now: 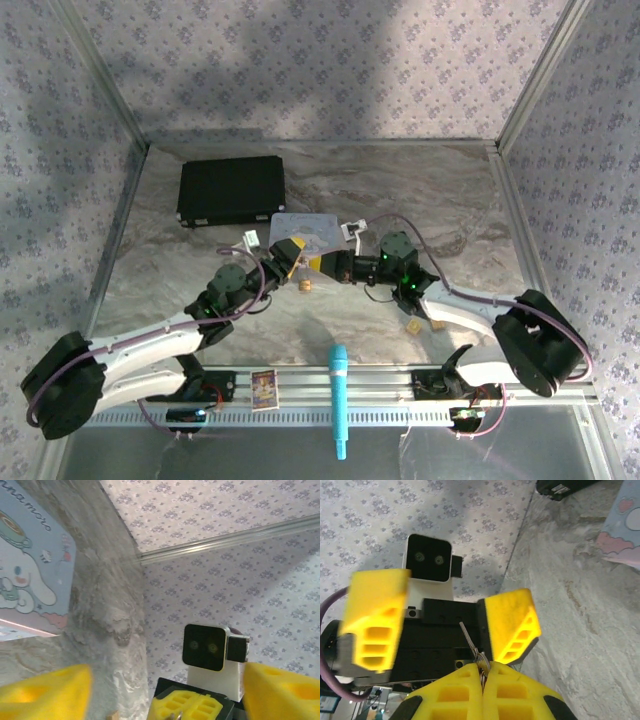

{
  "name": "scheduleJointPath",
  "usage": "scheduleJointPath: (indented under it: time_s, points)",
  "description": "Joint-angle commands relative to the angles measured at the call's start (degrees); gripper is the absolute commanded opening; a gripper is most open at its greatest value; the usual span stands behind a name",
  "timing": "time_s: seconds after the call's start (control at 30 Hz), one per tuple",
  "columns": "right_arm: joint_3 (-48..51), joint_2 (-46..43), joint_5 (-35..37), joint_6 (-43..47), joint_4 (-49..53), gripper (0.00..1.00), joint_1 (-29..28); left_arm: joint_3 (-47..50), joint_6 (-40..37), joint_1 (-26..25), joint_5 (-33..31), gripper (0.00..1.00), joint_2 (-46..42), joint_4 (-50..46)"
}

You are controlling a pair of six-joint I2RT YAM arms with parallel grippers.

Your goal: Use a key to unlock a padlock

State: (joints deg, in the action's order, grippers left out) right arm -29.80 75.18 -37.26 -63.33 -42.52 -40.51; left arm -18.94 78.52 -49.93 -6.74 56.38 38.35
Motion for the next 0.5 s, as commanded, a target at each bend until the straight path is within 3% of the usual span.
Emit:
scheduleJointPath:
  time_s: [0.0,0.07,0.17,0.27,0.47]
  points:
    - [-0.08,-2.1,2.73,3.87,8.61,0.0,0.84,-4.18,-3.05,0.11,-4.62,1.0,-4.43,-16.5]
    - [-0.08,-2.47,4.62,5.58,13.32,0.0,1.22,-8.71,-5.16,0.12,-8.12,1.0,-5.96,-31.53]
    - [-0.51,-2.89,7.42,8.35,20.12,0.0,1.36,-12.81,-9.49,0.39,-12.29,0.91,-4.08,-43.97]
    - [-1.25,-2.72,9.82,11.03,25.81,0.0,1.65,-11.8,-12.39,1.02,-8.99,0.72,0.23,-41.47]
    - [-1.17,-1.23,11.69,13.49,29.23,0.0,2.61,-14.37,-20.01,1.26,-1.74,0.7,11.87,-37.28]
